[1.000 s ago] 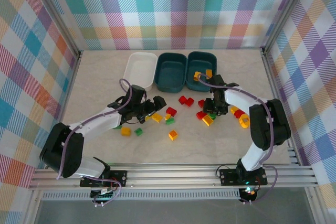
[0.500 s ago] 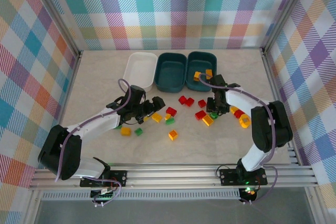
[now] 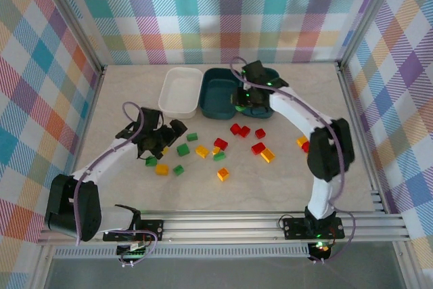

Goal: Sort the legos into containers by color

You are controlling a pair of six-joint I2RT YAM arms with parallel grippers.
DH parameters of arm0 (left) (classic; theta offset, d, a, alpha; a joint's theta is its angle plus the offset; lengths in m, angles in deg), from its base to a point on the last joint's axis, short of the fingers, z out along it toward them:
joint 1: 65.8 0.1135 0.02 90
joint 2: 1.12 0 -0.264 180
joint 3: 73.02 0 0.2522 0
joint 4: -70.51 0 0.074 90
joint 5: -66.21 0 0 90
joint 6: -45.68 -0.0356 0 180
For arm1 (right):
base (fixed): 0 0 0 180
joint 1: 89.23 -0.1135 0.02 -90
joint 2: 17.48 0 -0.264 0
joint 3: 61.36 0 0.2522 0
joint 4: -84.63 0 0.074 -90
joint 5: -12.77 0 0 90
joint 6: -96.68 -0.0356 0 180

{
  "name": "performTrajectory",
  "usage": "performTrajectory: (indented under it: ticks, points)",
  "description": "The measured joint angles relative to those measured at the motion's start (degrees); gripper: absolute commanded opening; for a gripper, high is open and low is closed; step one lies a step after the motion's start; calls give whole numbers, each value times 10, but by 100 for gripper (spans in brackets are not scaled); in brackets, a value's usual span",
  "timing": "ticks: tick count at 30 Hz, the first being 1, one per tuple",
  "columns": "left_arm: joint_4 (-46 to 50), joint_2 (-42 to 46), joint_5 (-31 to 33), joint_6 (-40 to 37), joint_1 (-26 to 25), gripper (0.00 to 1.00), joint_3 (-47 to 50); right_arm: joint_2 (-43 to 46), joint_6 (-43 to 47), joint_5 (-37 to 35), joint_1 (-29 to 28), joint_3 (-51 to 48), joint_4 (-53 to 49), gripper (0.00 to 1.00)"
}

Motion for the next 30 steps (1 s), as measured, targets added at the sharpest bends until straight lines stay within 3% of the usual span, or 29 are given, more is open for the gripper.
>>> performTrajectory:
  ticks: [7, 10, 16, 21, 24, 30]
  points:
    - [59, 47, 7, 0, 11, 100, 14, -184, 4, 9, -3, 193, -20, 37]
    - [71, 54, 12, -4, 11, 100, 14, -236, 10, 13, -5, 261, -37, 46]
    - [87, 51, 22, -8, 11, 100, 14, -294, 19, 31, -12, 374, -92, 62]
    - [87, 24, 20, -16, 11, 100, 13, -299, 24, 32, -19, 439, -125, 64]
    - [95, -10, 27, -27, 0, 98, -7, -266, 26, 31, -22, 389, -115, 66]
    - [130, -111, 83, -83, -66, 87, -139, -90, 19, 24, -22, 106, -46, 63]
